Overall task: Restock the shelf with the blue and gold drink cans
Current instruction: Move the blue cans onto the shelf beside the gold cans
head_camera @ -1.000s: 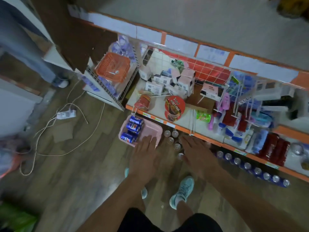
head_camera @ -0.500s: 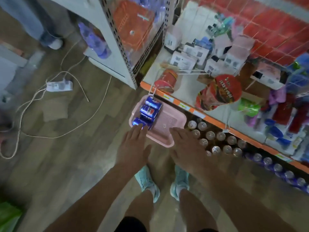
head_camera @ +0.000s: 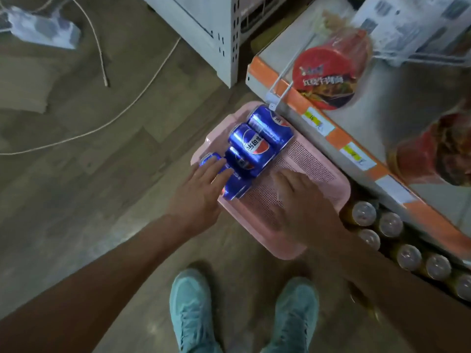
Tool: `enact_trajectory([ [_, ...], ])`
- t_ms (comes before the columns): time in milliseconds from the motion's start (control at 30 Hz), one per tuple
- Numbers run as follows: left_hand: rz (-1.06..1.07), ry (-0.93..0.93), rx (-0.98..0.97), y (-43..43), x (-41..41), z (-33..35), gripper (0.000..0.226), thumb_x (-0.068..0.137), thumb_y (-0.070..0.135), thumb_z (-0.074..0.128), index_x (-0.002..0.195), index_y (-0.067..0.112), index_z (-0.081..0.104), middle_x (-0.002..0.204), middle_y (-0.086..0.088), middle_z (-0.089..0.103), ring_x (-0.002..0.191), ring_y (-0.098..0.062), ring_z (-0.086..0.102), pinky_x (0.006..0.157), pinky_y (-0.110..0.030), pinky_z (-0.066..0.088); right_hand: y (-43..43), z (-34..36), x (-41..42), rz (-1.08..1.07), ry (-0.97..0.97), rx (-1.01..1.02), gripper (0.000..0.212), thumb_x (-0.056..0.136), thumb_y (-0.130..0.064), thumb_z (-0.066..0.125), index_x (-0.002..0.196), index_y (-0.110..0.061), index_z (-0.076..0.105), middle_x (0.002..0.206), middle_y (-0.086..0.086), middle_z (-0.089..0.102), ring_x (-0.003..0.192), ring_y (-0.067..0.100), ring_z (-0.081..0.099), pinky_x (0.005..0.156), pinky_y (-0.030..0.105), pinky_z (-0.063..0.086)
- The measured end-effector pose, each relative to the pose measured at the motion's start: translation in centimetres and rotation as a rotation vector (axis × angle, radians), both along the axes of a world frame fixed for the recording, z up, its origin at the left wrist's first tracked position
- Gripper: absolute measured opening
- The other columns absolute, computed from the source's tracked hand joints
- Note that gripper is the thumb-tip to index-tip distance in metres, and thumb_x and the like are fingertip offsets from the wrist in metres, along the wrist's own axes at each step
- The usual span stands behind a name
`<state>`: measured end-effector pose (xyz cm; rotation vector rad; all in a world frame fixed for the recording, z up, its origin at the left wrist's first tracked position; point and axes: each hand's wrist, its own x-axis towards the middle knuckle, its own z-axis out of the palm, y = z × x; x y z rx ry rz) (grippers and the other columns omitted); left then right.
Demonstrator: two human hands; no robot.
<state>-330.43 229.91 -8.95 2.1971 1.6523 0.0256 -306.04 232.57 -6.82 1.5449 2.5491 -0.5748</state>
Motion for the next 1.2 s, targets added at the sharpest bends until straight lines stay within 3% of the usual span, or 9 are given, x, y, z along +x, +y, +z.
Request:
enact_trajectory([
  [67,-0.018,0.027,0.069,1.3,-0.8,-3.1,0.073,0.067,-0.002,0.073,0.138,0.009,0.058,0.148,-0.017,0.052,0.141,-0.038,0.043,0.115,-0.058,0.032,1.5,-2.5,-0.4,0.052,0.017,0.080,0.066,0.091,-0.030,0.053,0.149,-0.004,0.039,0.148,0.015,0.046,0.132,0.031,0.045,0.108,0.045,0.042],
  [200,-0.115,0.093,0.170,3.4,-2.0,-6.9,0.067,0.075,0.012,0.076,0.138,0.018,0.056,0.147,-0.010,0.053,0.143,-0.032,0.043,0.118,-0.050,0.025,4.6,-5.6,-2.1,0.131,0.021,0.213,0.072,0.088,-0.031,0.060,0.148,0.002,0.038,0.146,0.019,0.044,0.127,0.036,0.046,0.107,0.048,0.043],
  [400,-0.178,0.179,0.192,4.6,-1.0,-6.8,0.061,0.069,0.028,0.041,0.128,0.020,0.057,0.130,-0.005,0.055,0.130,-0.030,0.048,0.121,-0.050,0.025,6.8,-8.2,-3.6,0.199,-0.112,0.383,0.080,0.092,-0.044,0.057,0.150,0.004,0.032,0.142,0.022,0.044,0.119,0.035,0.049,0.100,0.045,0.045],
  [567,-0.193,0.156,0.197,4.4,-1.3,-5.9,0.054,0.068,0.024,0.052,0.122,0.019,0.058,0.120,-0.001,0.061,0.122,-0.025,0.055,0.116,-0.039,0.026,7.2,-9.7,-4.4,0.160,-0.178,0.441,0.081,0.093,-0.040,0.063,0.152,0.003,0.027,0.137,0.021,0.046,0.112,0.032,0.048,0.093,0.042,0.044],
  [667,-0.150,0.110,0.191,4.0,-0.9,-4.6,0.053,0.066,0.021,0.057,0.119,0.016,0.056,0.112,-0.001,0.061,0.107,-0.026,0.058,0.106,-0.036,0.038,6.9,-9.7,-4.3,0.111,-0.138,0.417,0.078,0.091,-0.028,0.070,0.151,0.001,0.029,0.135,0.019,0.048,0.110,0.031,0.048,0.091,0.041,0.046],
  [800,-0.079,-0.018,0.183,3.3,-0.1,-3.9,0.050,0.066,0.024,0.054,0.114,0.013,0.053,0.107,-0.004,0.057,0.095,-0.026,0.053,0.085,-0.037,0.049,6.1,-8.7,-2.5,0.122,0.008,0.404,0.085,0.076,-0.030,0.076,0.145,0.004,0.041,0.122,0.018,0.053,0.101,0.032,0.049,0.088,0.043,0.051],
  [1000,0.002,-0.146,0.167,2.3,0.0,-4.5,0.064,0.063,0.032,0.060,0.123,0.015,0.049,0.113,-0.002,0.054,0.098,-0.024,0.055,0.081,-0.030,0.044,4.7,-6.9,0.5,0.095,0.199,0.312,0.075,0.070,-0.029,0.080,0.134,-0.003,0.052,0.116,0.012,0.061,0.111,0.032,0.052,0.089,0.045,0.055],
  [1100,0.052,-0.220,0.145,1.8,0.2,-4.2,0.071,0.066,0.041,0.064,0.130,0.016,0.046,0.118,-0.001,0.053,0.100,-0.023,0.056,0.080,-0.029,0.046,3.8,-4.9,1.3,0.054,0.254,0.256,0.068,0.070,-0.030,0.079,0.130,-0.011,0.053,0.117,0.005,0.061,0.114,0.023,0.048,0.091,0.037,0.051],
  [1200,0.083,-0.328,0.110,1.4,1.0,-3.8,0.079,0.067,0.055,0.059,0.136,0.019,0.046,0.120,0.006,0.049,0.102,-0.008,0.048,0.078,-0.019,0.046,3.2,-4.0,1.8,0.032,0.281,0.204,0.071,0.071,-0.033,0.079,0.134,-0.015,0.050,0.123,0.002,0.058,0.118,0.019,0.047,0.094,0.030,0.046],
])
